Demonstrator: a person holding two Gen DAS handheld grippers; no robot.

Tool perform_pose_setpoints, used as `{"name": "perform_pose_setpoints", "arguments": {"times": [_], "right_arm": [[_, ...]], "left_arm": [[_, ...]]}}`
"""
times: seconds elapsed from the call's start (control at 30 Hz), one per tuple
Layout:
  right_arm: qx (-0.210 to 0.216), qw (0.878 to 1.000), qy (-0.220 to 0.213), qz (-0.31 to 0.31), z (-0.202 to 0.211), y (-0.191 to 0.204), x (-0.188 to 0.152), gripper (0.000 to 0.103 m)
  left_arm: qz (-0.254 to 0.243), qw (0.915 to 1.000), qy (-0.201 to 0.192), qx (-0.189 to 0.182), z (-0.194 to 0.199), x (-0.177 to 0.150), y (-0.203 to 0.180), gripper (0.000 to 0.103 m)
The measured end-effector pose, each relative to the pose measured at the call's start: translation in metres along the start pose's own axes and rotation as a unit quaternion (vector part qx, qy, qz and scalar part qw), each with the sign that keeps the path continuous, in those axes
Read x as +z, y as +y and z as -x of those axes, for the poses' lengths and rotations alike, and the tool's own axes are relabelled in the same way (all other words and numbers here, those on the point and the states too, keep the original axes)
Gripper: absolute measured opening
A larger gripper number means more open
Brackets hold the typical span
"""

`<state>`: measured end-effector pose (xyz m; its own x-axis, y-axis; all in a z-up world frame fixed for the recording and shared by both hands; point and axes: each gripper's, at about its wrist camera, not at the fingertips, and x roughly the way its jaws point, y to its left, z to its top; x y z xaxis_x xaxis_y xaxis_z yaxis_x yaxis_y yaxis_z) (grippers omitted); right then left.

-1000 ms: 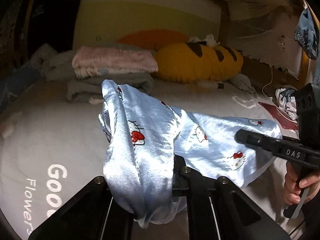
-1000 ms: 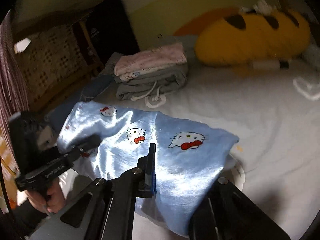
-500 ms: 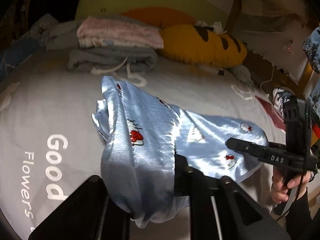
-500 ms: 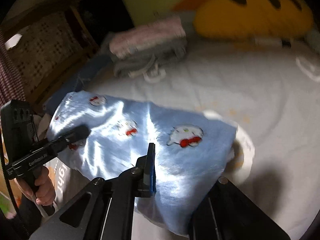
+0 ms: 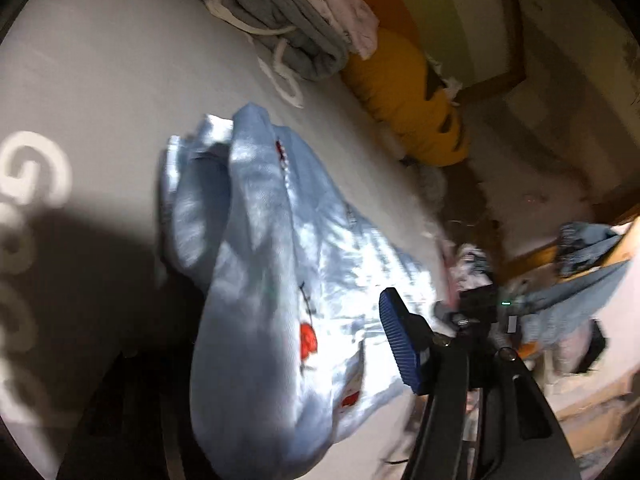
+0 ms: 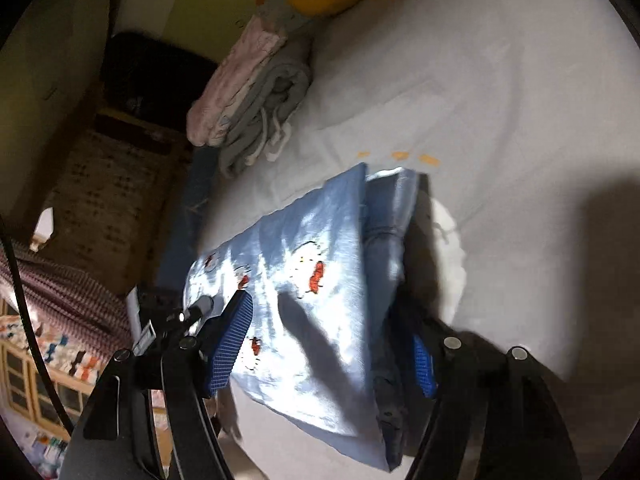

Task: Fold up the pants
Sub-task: 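Lift the folded pants with both grippers and carry them toward the clothes stack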

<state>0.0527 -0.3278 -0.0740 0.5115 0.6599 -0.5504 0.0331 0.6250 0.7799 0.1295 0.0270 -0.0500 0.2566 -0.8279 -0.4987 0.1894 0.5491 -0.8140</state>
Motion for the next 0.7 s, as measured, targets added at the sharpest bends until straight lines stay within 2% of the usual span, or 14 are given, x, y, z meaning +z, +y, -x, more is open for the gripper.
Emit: {"name": "perform_pose_setpoints", "arguments": {"times": [0.07,0.17,0.23,0.3,0.37,0.4,0.43,0.53,0.63,0.7], "right_arm": [[0.006,1.000,0.015,0.018,-0.010,0.007,-0.002,0.071],[0.007,0.999,0.024,0.033,-0.022,0.018,-0.003,0.071],[0.023,0.999,0.026,0.034,-0.030,0.021,-0.003,0.071],[0.038,0.998,0.030,0.036,-0.040,0.026,-0.002,0.069],[0.017,0.999,0.023,0.040,-0.049,0.030,-0.004,0.055],[0.015,0.999,0.024,0.043,-0.051,0.030,-0.005,0.047],[0.014,0.999,0.023,0.045,-0.055,0.030,-0.006,0.034],[0.013,0.999,0.013,0.036,-0.062,0.026,-0.010,0.012],[-0.023,0.996,-0.009,0.082,-0.058,0.040,-0.017,0.009],[-0.054,0.989,-0.032,0.133,-0.055,0.059,-0.025,0.008]], "left_arm": [[-0.008,0.9998,0.013,-0.013,-0.007,-0.003,-0.004,0.059],[-0.043,0.9988,0.020,0.014,-0.013,-0.006,-0.017,0.059],[-0.058,0.9977,0.023,0.026,-0.017,-0.009,-0.024,0.057],[-0.064,0.9970,0.020,0.040,-0.021,-0.011,-0.027,0.044],[-0.063,0.9967,0.016,0.050,-0.026,-0.012,-0.027,0.032],[-0.063,0.9965,0.014,0.053,-0.028,-0.013,-0.027,0.029],[-0.068,0.9959,0.012,0.058,-0.029,-0.013,-0.029,0.028],[-0.091,0.9920,0.002,0.087,-0.033,-0.015,-0.037,0.019],[-0.134,0.9830,-0.020,0.124,-0.032,-0.022,-0.052,0.013],[-0.179,0.9713,-0.041,0.151,-0.029,-0.028,-0.066,0.010]]}}
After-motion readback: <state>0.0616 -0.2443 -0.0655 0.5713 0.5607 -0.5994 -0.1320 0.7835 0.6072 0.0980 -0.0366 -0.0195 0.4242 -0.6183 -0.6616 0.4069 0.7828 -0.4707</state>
